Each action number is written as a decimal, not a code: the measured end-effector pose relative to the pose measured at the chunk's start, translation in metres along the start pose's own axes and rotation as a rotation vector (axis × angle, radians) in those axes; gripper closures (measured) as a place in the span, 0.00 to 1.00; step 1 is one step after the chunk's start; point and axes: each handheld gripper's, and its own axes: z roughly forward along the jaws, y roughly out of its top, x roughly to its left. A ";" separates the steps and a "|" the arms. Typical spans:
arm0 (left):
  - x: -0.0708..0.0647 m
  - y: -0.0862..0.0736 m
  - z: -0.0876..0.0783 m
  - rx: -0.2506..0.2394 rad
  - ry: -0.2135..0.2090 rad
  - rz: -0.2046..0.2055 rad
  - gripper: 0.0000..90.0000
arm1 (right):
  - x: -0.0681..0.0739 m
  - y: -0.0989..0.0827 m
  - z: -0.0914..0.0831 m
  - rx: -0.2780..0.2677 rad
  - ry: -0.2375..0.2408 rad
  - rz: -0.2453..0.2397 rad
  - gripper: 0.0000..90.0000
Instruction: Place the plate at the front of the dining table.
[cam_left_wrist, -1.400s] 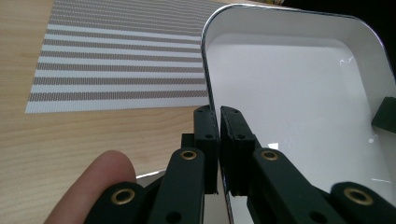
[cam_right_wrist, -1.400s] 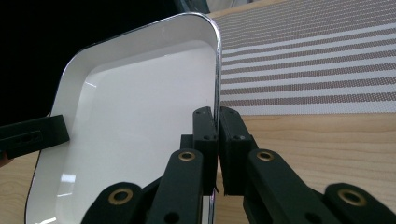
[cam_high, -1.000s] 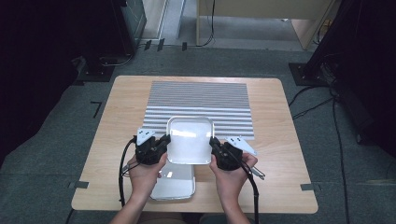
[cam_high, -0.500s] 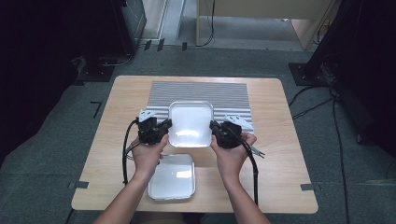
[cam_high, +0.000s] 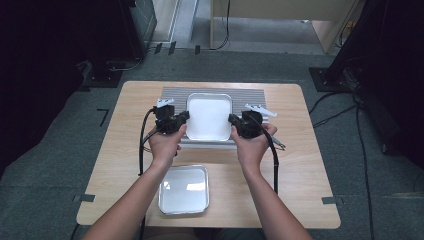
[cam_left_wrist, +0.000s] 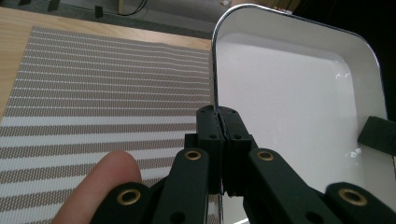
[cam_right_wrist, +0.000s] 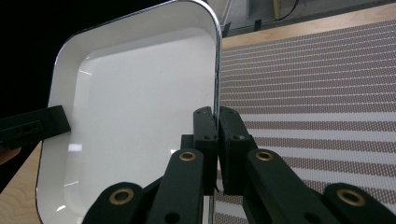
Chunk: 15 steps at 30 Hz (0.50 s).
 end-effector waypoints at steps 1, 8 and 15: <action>0.000 0.002 0.003 0.001 0.000 -0.005 0.99 | -0.002 0.003 0.003 -0.002 0.000 -0.001 0.98; 0.003 0.011 0.023 0.009 0.013 -0.025 0.99 | -0.013 0.015 0.022 0.013 0.001 0.017 0.98; 0.009 0.018 0.042 0.018 0.026 -0.052 1.00 | -0.020 0.025 0.040 0.032 -0.003 0.020 0.98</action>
